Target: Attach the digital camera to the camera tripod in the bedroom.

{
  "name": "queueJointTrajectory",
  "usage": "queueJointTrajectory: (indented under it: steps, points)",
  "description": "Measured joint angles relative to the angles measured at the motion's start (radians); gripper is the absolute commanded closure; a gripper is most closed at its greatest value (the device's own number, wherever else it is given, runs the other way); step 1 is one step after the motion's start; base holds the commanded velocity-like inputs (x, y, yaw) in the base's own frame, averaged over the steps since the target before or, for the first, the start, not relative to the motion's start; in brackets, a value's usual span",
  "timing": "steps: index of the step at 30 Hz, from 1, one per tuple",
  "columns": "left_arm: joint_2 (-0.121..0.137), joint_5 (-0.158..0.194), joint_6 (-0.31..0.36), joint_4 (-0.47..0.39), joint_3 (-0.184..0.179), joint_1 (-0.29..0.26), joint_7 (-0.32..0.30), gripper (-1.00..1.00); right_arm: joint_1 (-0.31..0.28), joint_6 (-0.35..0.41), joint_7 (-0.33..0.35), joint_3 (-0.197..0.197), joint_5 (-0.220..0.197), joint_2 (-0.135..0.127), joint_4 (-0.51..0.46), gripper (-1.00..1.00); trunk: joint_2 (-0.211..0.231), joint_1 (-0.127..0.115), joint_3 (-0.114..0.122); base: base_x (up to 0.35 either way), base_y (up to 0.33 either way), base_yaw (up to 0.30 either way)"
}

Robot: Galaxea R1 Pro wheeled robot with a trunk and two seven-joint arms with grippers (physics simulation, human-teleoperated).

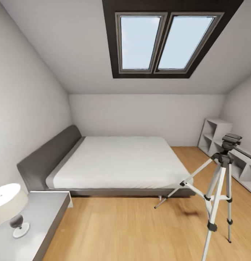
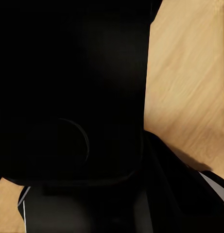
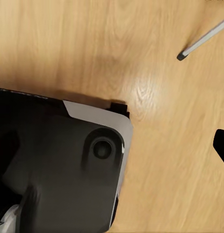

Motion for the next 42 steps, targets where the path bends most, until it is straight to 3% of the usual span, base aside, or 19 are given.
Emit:
queueJointTrajectory:
  steps: [42]
  points:
    - [0.0, 0.0, 0.0, 0.0, 0.0, 0.0, 0.0, 1.0, 0.0, 0.001, 0.0, 0.0, 0.0, 0.0, 0.0, -1.0, 0.0, 0.0, 0.0, 0.008, 0.01, -0.291]
